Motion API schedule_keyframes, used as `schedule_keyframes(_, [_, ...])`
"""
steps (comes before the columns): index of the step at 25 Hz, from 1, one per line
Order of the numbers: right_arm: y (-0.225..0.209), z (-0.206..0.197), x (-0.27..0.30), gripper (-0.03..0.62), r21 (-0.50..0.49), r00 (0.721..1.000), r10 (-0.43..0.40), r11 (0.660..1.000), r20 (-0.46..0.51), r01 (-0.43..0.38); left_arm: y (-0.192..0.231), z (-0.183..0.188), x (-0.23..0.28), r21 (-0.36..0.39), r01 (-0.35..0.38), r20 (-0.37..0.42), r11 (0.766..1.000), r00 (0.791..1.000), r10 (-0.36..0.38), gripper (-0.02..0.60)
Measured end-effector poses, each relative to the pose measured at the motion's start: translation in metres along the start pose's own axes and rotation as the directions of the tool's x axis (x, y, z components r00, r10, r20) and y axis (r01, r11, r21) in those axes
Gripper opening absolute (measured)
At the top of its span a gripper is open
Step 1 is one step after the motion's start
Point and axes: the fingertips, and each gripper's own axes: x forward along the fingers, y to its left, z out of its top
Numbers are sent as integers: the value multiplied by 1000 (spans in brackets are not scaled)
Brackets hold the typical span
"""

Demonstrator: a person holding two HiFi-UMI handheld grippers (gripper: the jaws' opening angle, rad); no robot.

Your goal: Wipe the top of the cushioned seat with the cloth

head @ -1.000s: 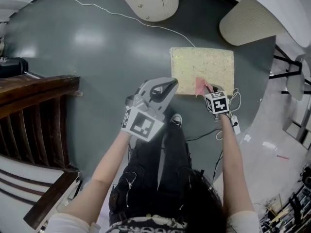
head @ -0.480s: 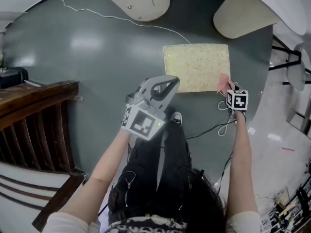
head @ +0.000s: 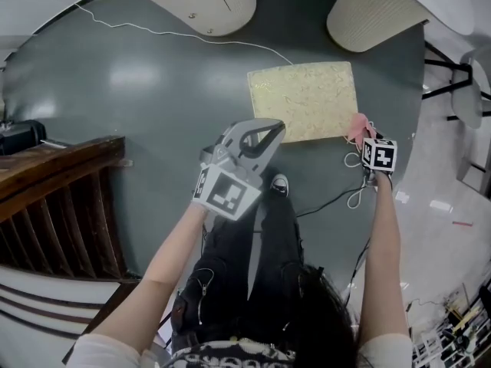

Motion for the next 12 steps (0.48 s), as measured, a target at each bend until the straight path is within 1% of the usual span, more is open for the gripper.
schedule_keyframes(3, [8, 7, -12, 11, 22, 999, 20, 1000, 42, -21, -2, 5, 1, 8, 12, -6, 1000, 1000, -12, 8])
schedule_keyframes(6, [21, 18, -35, 12, 21, 994, 53, 998, 95, -56, -6, 13, 2, 2, 11, -13, 1000, 1000, -10, 8])
schedule_keyframes(9, [32, 30, -60, 12, 16, 985, 88, 996, 149, -92, -8, 28, 2, -7, 5, -5, 1000, 1000, -5, 8])
schedule_keyframes(12, [43, 43, -93, 12, 21, 970, 120, 992, 212, -127, -14, 47, 2, -4, 9, 6, 1000, 1000, -9, 8])
